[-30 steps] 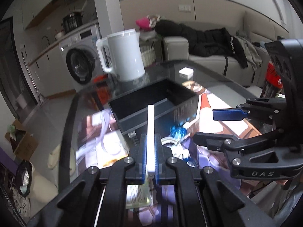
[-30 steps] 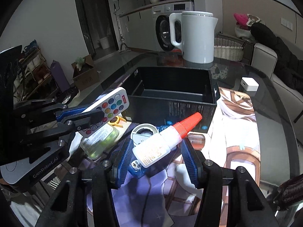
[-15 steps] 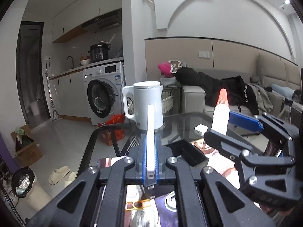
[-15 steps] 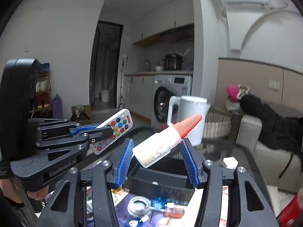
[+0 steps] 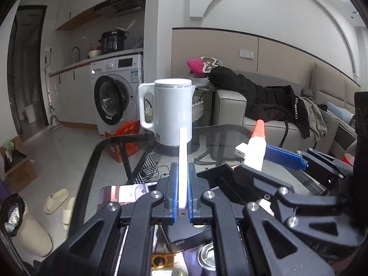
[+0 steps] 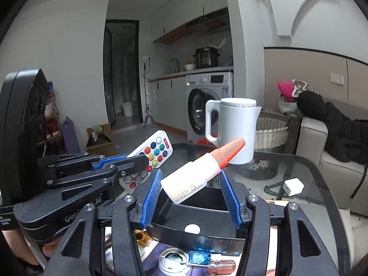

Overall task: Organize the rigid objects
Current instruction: 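Lift the remote with left tool while right tool carries glue over the box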

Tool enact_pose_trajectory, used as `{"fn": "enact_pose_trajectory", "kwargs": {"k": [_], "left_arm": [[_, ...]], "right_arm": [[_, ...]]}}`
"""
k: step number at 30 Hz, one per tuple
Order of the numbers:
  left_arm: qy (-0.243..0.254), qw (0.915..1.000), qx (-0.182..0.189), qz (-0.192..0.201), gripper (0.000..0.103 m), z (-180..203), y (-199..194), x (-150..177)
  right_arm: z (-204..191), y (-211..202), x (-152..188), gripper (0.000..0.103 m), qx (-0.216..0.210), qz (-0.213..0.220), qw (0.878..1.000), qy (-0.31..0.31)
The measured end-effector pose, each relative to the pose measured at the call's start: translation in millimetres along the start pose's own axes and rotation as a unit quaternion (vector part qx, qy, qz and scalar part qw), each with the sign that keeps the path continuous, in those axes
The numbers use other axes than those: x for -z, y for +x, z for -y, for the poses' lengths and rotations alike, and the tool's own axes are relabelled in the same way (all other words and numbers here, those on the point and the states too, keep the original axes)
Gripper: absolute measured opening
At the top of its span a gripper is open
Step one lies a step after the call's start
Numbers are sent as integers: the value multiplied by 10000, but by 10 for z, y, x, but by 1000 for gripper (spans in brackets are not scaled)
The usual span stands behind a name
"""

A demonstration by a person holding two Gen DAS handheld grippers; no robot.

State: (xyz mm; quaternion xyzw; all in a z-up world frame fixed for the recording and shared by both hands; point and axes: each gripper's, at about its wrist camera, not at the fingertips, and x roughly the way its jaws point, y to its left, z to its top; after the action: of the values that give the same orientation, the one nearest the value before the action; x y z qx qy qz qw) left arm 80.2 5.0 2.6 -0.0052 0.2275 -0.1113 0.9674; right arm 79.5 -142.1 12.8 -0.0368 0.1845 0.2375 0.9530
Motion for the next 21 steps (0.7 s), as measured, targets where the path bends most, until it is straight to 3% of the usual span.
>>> {"fn": "enact_pose_trajectory", "kwargs": {"k": [8,11,13,17,21], "left_arm": [[-91,9979,243,-594,4,-141,641,90],[-150,9979,144,-608,4,-167,801,109],[-179,9964,117,-826,4,-165,896,161],[-81,9947,128,-1021,4,-89,861,205],[97,9923,366,-1181,4,83,831,193]], "right_arm": [[284,664,70,53,-134,-613,9977,240],[398,878,101,53,-257,-882,9951,352],[493,1016,130,53,-285,-1084,9925,483],[562,1246,228,53,-331,-1522,9868,444],[611,1385,335,53,-356,-2031,9773,488]]}}
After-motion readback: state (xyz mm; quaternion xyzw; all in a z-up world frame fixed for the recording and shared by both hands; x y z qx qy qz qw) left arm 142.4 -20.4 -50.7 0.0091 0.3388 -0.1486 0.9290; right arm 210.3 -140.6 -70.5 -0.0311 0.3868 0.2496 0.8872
